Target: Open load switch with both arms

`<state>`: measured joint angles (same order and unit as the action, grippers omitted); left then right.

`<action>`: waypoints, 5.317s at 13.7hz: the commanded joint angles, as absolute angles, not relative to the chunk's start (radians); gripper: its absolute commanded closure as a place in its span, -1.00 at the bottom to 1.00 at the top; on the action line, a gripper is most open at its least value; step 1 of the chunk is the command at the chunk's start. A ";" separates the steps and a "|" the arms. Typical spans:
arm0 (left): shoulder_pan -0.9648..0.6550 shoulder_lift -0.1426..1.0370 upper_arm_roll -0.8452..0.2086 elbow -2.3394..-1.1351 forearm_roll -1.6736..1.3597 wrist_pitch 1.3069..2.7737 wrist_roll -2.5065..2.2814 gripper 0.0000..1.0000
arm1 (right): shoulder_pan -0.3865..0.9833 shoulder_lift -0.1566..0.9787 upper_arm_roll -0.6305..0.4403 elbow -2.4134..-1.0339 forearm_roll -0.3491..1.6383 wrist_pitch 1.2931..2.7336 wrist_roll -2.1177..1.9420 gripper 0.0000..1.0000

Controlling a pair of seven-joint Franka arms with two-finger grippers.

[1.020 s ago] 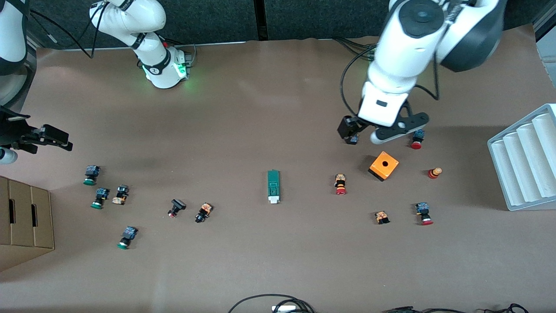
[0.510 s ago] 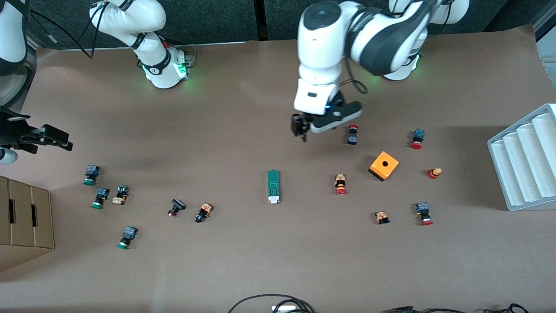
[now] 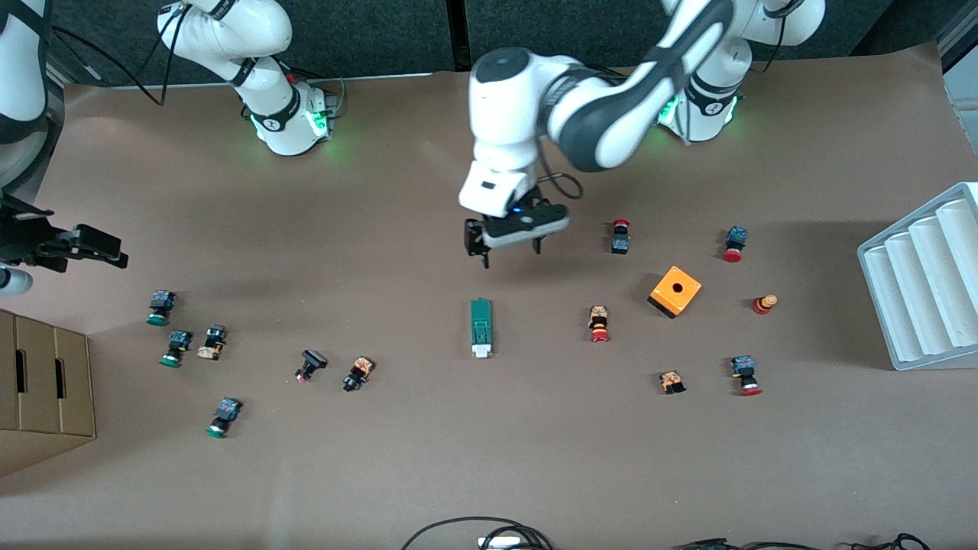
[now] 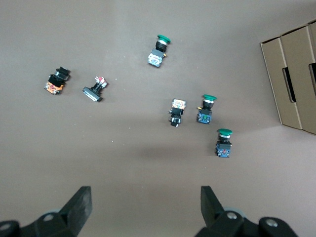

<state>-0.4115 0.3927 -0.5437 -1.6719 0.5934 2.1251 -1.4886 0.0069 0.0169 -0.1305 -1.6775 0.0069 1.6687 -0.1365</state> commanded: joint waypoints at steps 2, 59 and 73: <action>-0.485 0.465 -0.537 -1.657 0.770 2.131 -1.595 -1.00 | 0.006 0.049 -0.130 -1.664 -0.005 1.655 -0.123 -1.00; -0.670 1.046 -0.494 -1.629 2.111 1.862 -2.507 -0.55 | 0.663 0.943 -0.130 -1.210 0.609 2.184 1.829 -0.47; -0.684 1.046 -0.483 -1.631 2.109 1.862 -2.505 -0.55 | 0.663 0.956 -0.126 -1.212 0.611 2.180 1.829 0.15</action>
<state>-0.6660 1.0273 -0.4957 -1.6565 2.0971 1.8743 -2.4886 0.6538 0.9314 -0.1162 -1.2388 0.5791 2.2001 1.8235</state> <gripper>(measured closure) 0.220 0.507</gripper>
